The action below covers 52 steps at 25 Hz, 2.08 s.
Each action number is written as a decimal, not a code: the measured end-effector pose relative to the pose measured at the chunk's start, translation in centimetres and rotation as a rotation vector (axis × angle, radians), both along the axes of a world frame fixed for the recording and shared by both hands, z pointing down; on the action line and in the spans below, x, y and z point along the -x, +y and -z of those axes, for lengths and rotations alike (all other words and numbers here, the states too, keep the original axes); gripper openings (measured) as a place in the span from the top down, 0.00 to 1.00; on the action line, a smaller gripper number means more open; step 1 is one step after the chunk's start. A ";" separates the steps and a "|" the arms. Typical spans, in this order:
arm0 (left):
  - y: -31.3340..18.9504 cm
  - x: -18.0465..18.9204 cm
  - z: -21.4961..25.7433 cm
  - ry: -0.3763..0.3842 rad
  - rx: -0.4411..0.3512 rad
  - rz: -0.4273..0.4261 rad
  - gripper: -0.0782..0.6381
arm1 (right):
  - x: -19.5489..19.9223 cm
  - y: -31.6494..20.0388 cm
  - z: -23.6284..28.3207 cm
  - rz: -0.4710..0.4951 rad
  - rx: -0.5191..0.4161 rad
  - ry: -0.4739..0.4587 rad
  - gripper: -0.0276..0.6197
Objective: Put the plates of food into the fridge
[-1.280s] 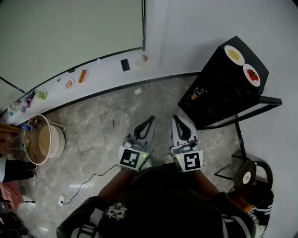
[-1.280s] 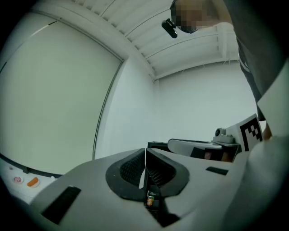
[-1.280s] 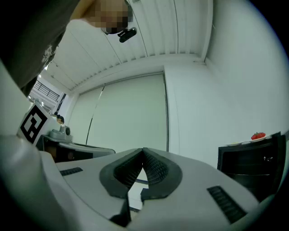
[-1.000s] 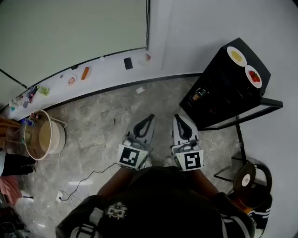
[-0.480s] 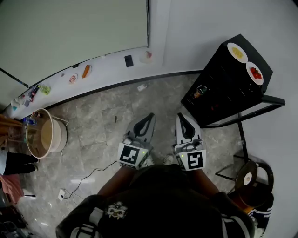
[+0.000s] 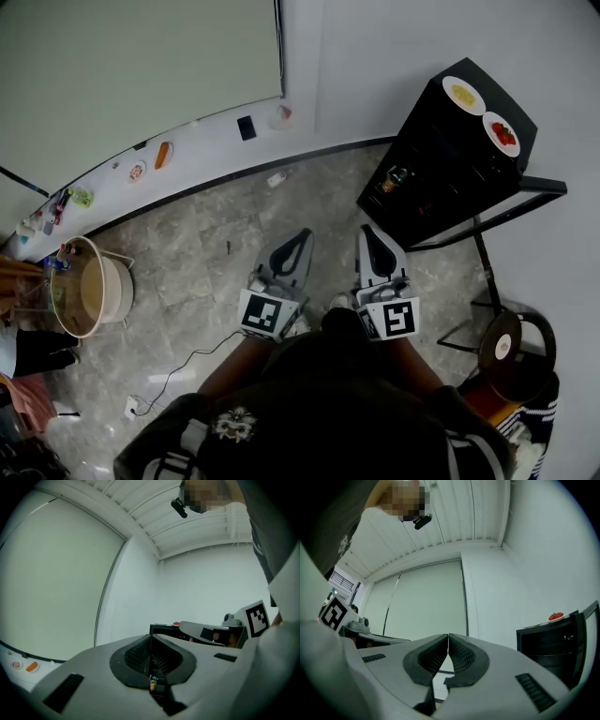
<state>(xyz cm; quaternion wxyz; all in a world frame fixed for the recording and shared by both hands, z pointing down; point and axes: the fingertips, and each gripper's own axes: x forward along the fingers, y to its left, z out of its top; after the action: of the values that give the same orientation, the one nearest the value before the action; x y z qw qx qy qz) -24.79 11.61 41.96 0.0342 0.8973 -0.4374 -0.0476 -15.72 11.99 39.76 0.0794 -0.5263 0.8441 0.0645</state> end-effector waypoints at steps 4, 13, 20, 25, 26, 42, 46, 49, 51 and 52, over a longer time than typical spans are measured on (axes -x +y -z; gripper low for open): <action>-0.8 -0.4 -0.3 -0.024 -0.014 -0.013 0.85 | -0.1 -0.7 -0.1 -0.006 -0.008 0.011 0.92; -4.2 -0.7 -1.0 -0.050 0.003 0.021 0.85 | -0.9 -4.0 0.7 0.025 -0.031 -0.015 0.92; -7.5 -3.2 0.3 -0.025 0.006 -0.003 0.85 | -2.8 -7.0 -0.3 0.007 0.003 -0.022 0.92; -10.3 -4.9 0.3 -0.039 0.010 -0.016 0.85 | -4.4 -9.9 -0.5 0.001 0.010 -0.043 0.92; -10.9 -5.3 0.1 -0.046 0.009 -0.017 0.85 | -4.8 -10.5 -0.2 -0.004 0.009 -0.062 0.92; -18.4 -11.6 0.1 -0.085 0.006 -0.083 0.85 | -10.2 -17.7 1.5 -0.083 -0.006 -0.079 0.92; -19.2 -12.7 0.3 -0.080 0.015 -0.094 0.85 | -11.5 -18.2 1.5 -0.107 -0.007 -0.065 0.92; -19.6 -13.8 0.2 -0.085 0.011 -0.114 0.85 | -13.0 -18.4 1.4 -0.140 -0.001 -0.059 0.92; -19.9 -14.7 0.1 -0.091 0.011 -0.137 0.85 | -14.0 -18.6 1.5 -0.163 -0.002 -0.051 0.92; -20.1 -15.3 0.2 -0.089 0.010 -0.152 0.85 | -14.4 -18.7 1.5 -0.175 -0.002 -0.048 0.92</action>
<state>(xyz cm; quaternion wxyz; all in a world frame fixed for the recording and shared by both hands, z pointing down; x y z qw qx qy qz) -9.53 -8.49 41.77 0.0228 0.9290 -0.3695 -0.0025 -1.35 -6.73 38.25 0.0940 -0.5994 0.7927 0.0594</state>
